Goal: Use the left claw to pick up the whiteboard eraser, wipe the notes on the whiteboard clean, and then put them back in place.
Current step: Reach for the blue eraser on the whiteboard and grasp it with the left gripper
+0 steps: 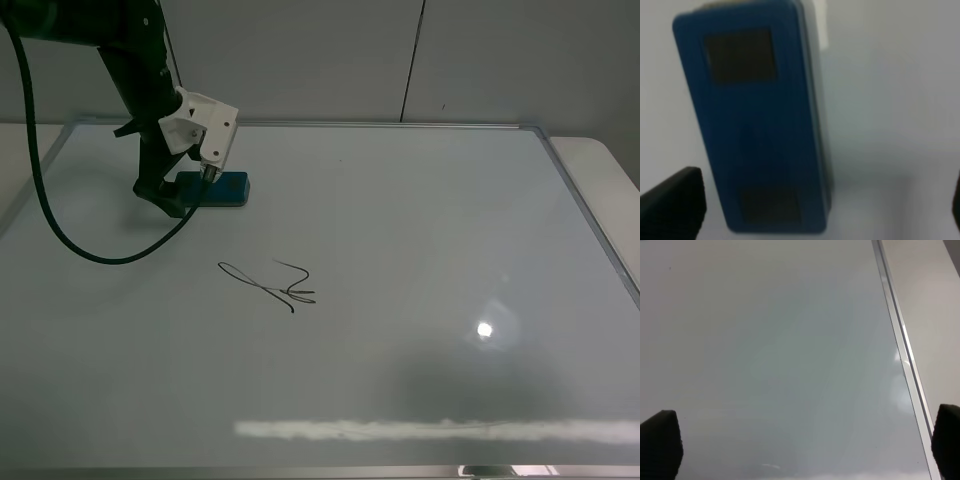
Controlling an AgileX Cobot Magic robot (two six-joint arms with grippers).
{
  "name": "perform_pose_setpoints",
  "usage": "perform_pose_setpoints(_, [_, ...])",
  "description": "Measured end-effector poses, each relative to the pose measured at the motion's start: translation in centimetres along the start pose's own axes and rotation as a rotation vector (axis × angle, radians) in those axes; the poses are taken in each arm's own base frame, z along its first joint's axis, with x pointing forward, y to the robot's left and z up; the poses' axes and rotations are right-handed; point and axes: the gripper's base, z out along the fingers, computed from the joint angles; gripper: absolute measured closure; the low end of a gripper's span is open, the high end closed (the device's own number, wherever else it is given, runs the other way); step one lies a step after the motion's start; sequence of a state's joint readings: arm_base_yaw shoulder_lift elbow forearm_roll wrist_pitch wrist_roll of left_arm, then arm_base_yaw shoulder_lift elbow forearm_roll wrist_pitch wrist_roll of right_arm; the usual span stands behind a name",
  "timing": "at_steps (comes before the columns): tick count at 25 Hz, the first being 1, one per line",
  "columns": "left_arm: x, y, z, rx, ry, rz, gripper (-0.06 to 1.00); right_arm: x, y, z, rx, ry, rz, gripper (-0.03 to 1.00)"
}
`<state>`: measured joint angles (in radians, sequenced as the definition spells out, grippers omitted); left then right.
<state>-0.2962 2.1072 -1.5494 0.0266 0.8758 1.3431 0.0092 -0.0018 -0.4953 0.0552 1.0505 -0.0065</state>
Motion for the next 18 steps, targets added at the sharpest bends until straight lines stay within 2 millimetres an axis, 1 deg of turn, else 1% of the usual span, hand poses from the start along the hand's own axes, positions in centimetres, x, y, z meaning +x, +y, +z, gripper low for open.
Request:
perform_pose_setpoints(4, [-0.5,0.9,0.8,-0.005,-0.003,-0.007,-0.05,0.0,0.0,0.0,0.000,0.000,0.000,-0.03])
perform_pose_setpoints(10, [-0.8,2.5,0.7,-0.018,0.000,-0.008,-0.05,0.0,0.0,0.0,0.000,0.000,0.000,-0.03])
perform_pose_setpoints(12, [-0.8,2.6,1.1,-0.009,0.004,-0.006,-0.05,0.0,0.0,0.0,0.000,0.000,0.000,-0.03])
perform_pose_setpoints(16, [-0.8,2.3,2.7,0.029,0.014,-0.012,-0.05,0.0,0.0,0.0,0.000,0.000,0.000,-0.03])
perform_pose_setpoints(18, [-0.8,2.3,3.0,0.032,0.015,-0.023,-0.05,0.0,0.0,0.0,0.000,0.000,0.000,-0.03])
